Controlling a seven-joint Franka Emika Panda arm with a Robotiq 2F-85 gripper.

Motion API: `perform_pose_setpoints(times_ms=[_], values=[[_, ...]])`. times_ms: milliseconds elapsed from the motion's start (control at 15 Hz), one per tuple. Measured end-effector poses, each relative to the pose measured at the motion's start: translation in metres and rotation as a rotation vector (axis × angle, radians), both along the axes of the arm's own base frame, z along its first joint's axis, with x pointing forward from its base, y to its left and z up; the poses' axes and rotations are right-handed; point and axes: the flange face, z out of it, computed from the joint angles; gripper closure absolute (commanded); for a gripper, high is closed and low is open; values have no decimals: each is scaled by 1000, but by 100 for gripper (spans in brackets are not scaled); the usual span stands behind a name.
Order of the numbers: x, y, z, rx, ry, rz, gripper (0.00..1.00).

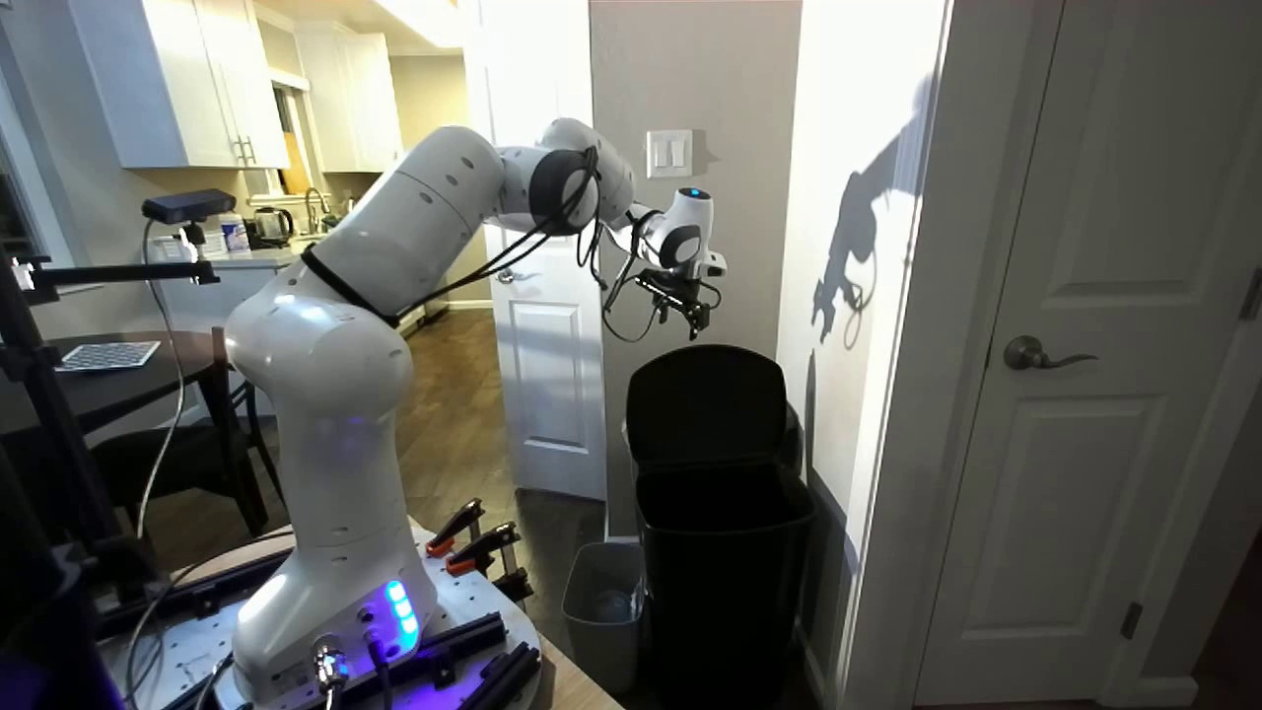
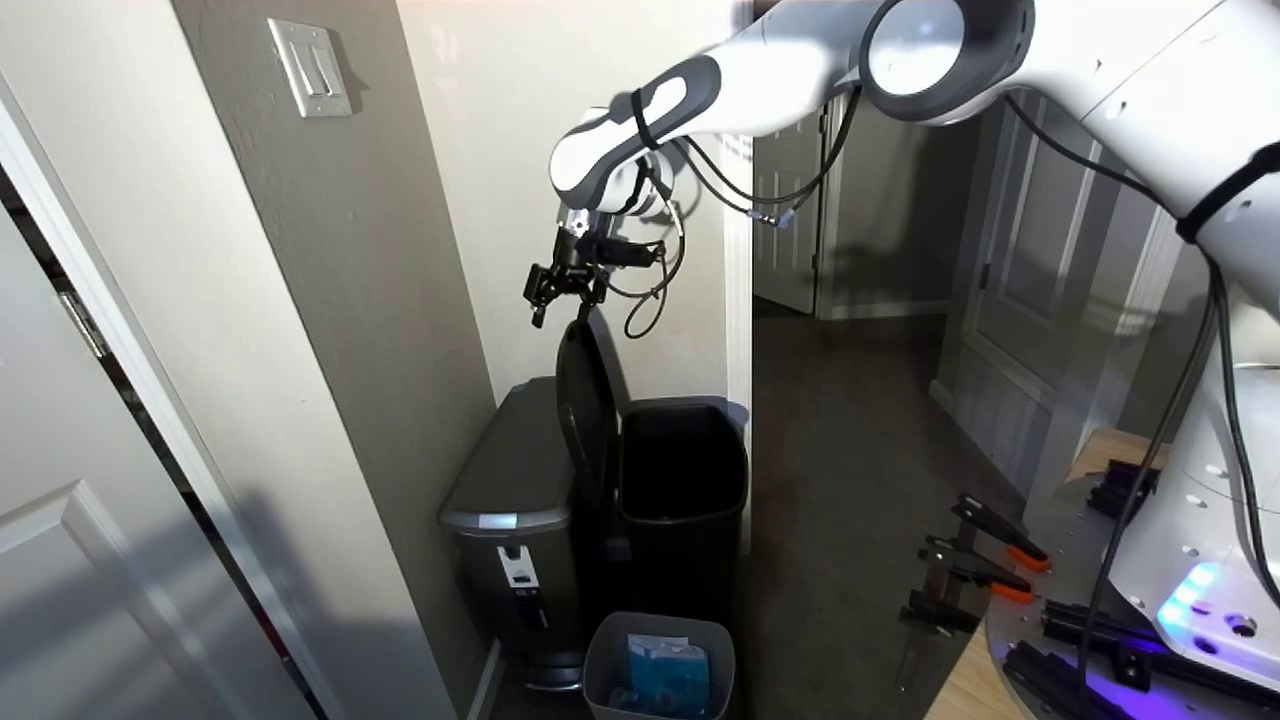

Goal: Close the black bin.

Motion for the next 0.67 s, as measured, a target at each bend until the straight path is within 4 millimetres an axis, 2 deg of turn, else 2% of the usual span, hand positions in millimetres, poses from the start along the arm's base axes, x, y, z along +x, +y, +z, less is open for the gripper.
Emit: perform_pose_setpoints(times_ms=[333, 667], values=[[2, 0, 3, 2, -8, -2, 0], [6, -21, -5, -21, -7, -56, 0]])
